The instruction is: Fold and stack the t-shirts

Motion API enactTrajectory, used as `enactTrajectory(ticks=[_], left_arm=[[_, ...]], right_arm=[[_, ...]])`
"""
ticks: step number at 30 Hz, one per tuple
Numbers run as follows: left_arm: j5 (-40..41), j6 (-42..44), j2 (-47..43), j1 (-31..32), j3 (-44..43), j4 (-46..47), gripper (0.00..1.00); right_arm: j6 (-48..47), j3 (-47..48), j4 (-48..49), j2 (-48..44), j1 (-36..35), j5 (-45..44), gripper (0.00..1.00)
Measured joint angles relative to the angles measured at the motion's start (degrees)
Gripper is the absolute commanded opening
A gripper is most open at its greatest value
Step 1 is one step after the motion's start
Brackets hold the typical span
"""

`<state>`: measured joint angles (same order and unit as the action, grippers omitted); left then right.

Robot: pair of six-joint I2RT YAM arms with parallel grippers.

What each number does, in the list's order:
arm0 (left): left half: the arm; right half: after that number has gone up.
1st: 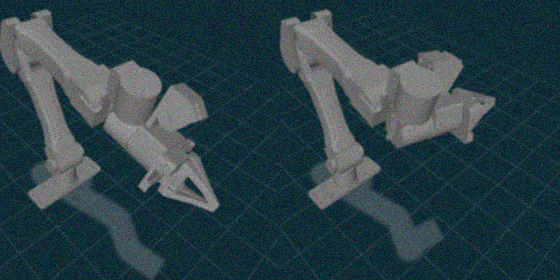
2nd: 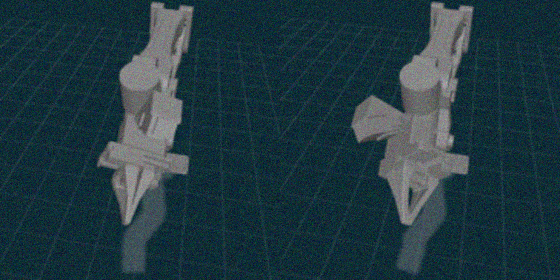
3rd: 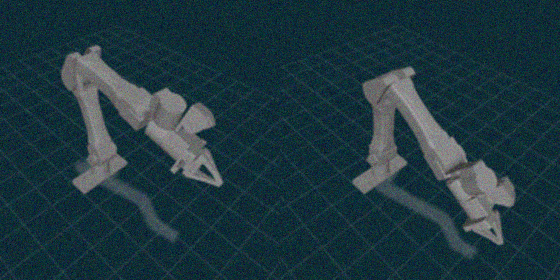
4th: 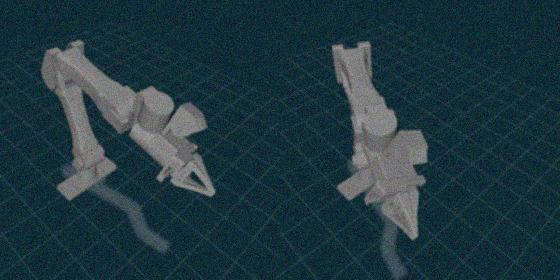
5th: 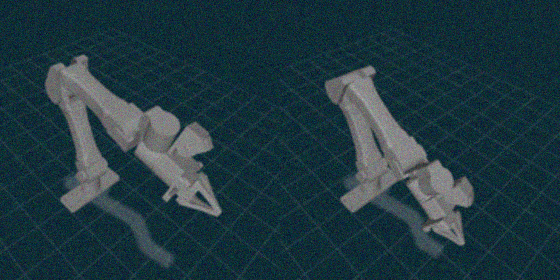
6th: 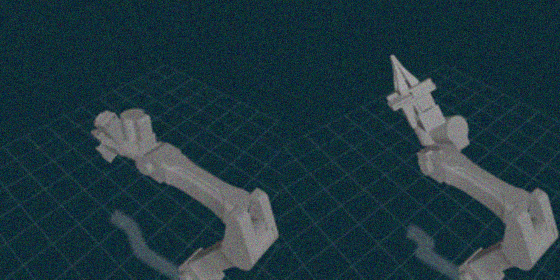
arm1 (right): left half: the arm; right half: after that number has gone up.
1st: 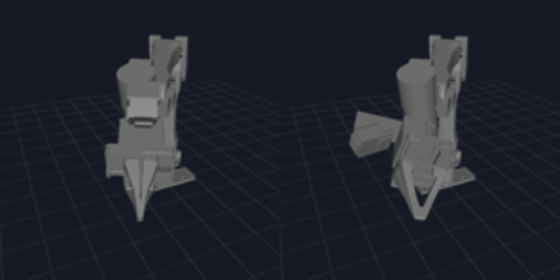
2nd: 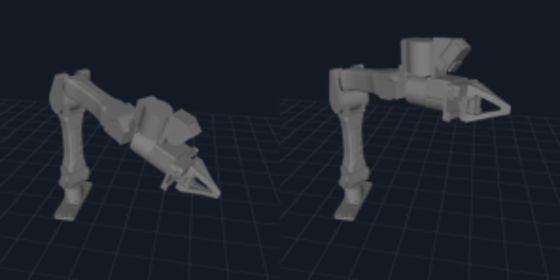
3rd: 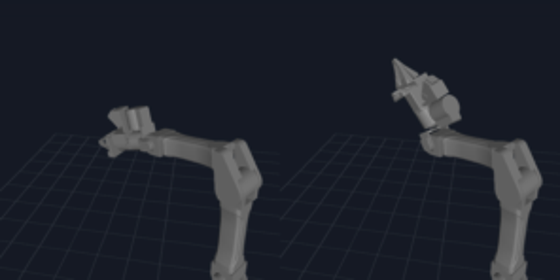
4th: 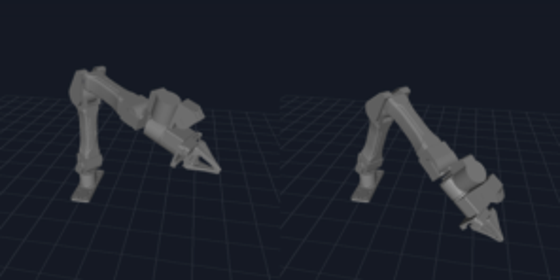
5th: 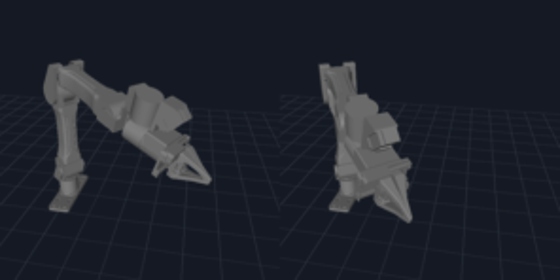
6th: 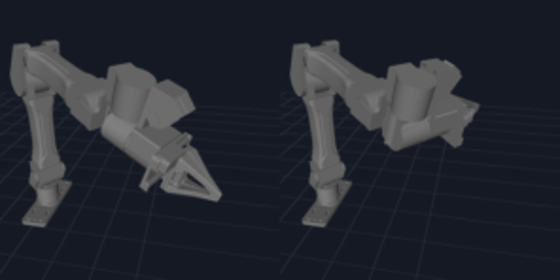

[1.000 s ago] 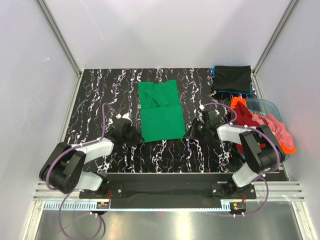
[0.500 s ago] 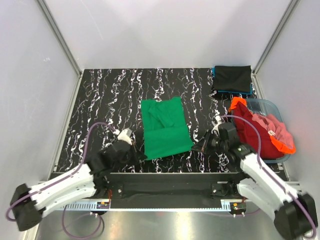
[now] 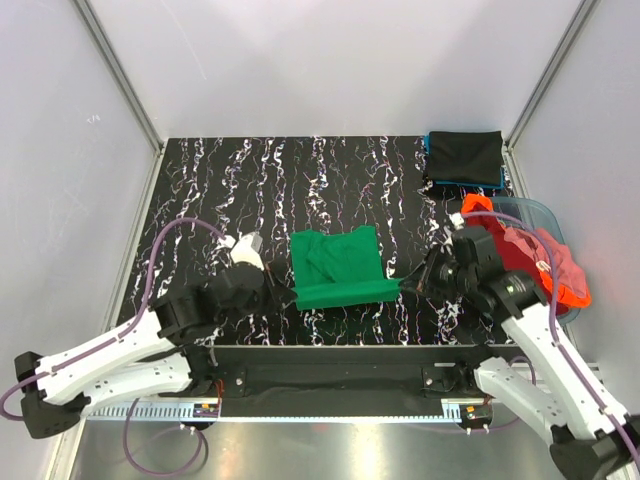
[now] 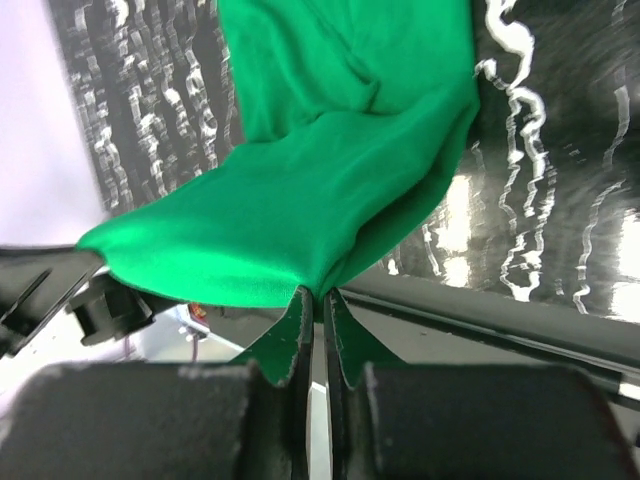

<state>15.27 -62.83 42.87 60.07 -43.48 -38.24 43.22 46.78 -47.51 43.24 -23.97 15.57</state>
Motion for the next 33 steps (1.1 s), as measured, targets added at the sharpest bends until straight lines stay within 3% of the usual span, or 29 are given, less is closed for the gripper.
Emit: enactTrajectory(ticks=[9, 19, 31, 33], left_arm=[[-0.2, 4.2, 7.6, -7.1, -5.7, -1.1, 0.00], [-10.4, 11.9, 17.4, -23.3, -7.8, 2.8, 0.00], [-23.0, 21.1, 44.1, -37.6, -21.5, 7.9, 0.00], [-24.7, 22.3, 51.1, -39.3, -25.4, 8.5, 0.22]], right_arm=[[-4.7, 10.7, -2.0, 15.5, 0.0, -5.6, 0.00], [-10.3, 20.2, 1.4, 33.5, 2.4, -5.3, 0.00], [-15.9, 36.8, 4.3, 58.1, 7.2, -2.8, 0.00], [-16.6, 40.5, 4.5, 63.0, 7.8, -2.5, 0.29]])
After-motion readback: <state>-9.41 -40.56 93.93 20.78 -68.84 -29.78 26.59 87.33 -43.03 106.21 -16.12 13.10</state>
